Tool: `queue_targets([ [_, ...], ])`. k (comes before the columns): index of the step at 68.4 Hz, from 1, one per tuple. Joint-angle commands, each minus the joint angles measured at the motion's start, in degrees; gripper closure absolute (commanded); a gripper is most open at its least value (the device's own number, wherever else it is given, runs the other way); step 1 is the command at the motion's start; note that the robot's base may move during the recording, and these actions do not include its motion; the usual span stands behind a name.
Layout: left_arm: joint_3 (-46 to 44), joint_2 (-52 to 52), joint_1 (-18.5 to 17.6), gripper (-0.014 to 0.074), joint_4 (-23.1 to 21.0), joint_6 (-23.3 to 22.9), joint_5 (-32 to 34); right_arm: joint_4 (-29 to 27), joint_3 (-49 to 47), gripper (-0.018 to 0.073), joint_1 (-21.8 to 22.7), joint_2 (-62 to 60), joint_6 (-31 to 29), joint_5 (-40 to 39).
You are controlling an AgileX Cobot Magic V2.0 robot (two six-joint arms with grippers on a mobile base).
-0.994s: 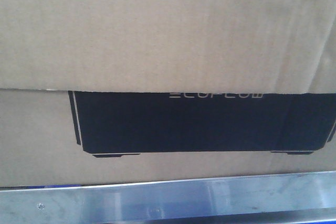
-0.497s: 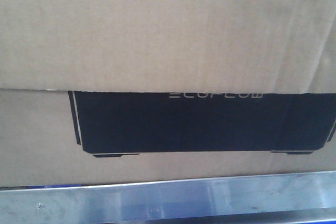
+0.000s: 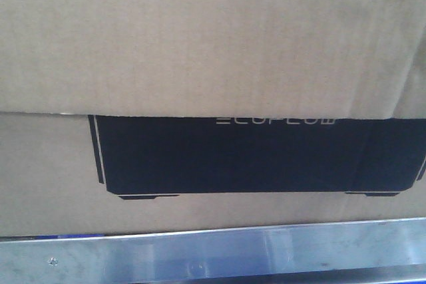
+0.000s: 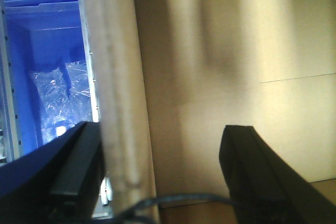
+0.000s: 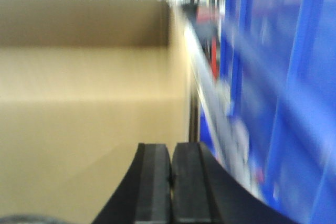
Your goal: Grab box from left shelf to table start
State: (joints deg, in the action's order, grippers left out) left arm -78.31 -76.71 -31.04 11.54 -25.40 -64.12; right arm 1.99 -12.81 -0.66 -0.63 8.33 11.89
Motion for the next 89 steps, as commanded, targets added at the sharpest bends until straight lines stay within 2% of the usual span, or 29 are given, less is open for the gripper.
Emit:
queue_targets([
  [1, -1.39, 0.74, -0.13, 0.0245, 1.35, -0.68, 1.4, 0.04, -5.84, -0.0025, 0.08, 0.1, -0.26, -1.82],
  [2, -1.39, 0.74, -0.13, 0.0245, 1.35, -0.68, 1.4, 0.04, -6.52, -0.0083, 0.08, 0.29, -0.26, -1.27],
  [3, -1.39, 0.74, -0.13, 0.0245, 1.35, -0.68, 1.4, 0.04, -7.54, -0.0095, 0.08, 0.54, -0.26, -0.62],
  [8, -1.39, 0.74, -0.13, 0.0245, 1.45, -0.68, 1.4, 0.04, -11.32, -0.0064, 0.08, 2.3, -0.26, 3.04],
  [17, -1.39, 0.74, -0.13, 0.0245, 2.49, -0.68, 1.4, 0.04, -19.22, -0.0064, 0.08, 8.5, -0.36, 11.37],
  [43, -1.39, 0.74, -0.13, 0.0245, 2.88, -0.68, 1.4, 1.73, -44.31, -0.0064, 0.08, 37.34, -0.49, 32.78],
  [58, -1.39, 0.74, -0.13, 0.0245, 2.78, -0.68, 1.4, 3.59, -55.36, -0.0064, 0.08, 51.16, -4.97, 44.34],
  [63, -1.39, 0.74, -0.13, 0.0245, 2.78, -0.68, 1.4, 4.04, -58.02, -0.0064, 0.08, 55.04, -5.4, 46.7],
  [89, -1.39, 0.74, -0.13, 0.0245, 2.19, -0.68, 1.32, 3.32, -64.09, -0.0064, 0.34, 70.12, -7.72, 48.42],
])
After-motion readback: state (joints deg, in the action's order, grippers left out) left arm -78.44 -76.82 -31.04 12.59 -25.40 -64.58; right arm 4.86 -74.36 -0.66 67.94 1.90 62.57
